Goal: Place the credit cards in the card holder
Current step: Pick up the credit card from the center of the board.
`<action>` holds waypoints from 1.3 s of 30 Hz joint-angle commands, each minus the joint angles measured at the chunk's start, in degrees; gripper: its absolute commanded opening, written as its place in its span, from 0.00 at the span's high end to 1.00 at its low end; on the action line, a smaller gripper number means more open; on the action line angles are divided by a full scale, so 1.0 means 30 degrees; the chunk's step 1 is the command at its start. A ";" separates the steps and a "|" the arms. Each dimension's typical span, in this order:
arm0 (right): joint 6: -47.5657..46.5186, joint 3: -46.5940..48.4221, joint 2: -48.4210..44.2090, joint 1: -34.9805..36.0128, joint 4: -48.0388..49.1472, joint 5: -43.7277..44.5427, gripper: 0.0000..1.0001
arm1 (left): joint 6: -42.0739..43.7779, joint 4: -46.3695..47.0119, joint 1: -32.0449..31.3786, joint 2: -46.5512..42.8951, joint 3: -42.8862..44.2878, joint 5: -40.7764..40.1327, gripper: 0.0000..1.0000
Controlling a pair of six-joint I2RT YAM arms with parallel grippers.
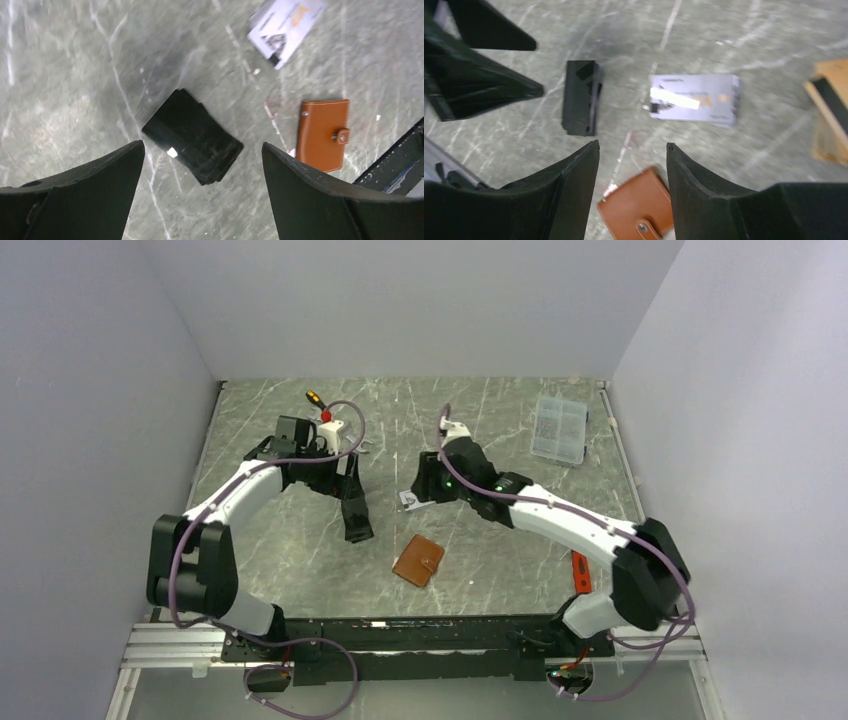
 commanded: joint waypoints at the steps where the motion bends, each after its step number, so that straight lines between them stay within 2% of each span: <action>1: -0.0181 0.2043 0.2438 -0.0020 0.2591 -0.3899 0.44 | -0.0753 -0.0054 0.1188 0.0956 -0.0260 -0.0715 0.07; 4: -0.0039 0.2626 0.3899 -0.0007 0.3274 -0.4909 0.43 | -0.2483 0.0756 0.1802 0.1002 -0.1314 0.0486 0.08; 11: 0.0520 0.3745 0.6394 -0.0019 0.4497 -0.6863 0.43 | -0.4334 0.1940 0.1837 0.1769 -0.2677 0.0533 0.10; 24: 0.1089 0.5220 0.9886 -0.0013 0.5225 -0.8673 0.45 | -0.4398 0.3239 0.1764 0.4104 -0.2868 0.0606 0.24; 31: 0.1382 0.5516 1.1656 -0.0057 0.5877 -0.9323 0.45 | -0.4197 0.2578 0.1175 0.4766 -0.2079 -0.0646 0.30; 34: 0.1467 0.5424 1.2073 -0.0077 0.6196 -0.9549 0.45 | -0.3992 0.2126 0.0728 0.5052 -0.1600 -0.1319 0.38; 39: 0.1643 0.4866 1.2218 -0.0207 0.6821 -0.9805 0.45 | -0.3551 0.1468 0.0333 0.5263 -0.1015 -0.2066 0.58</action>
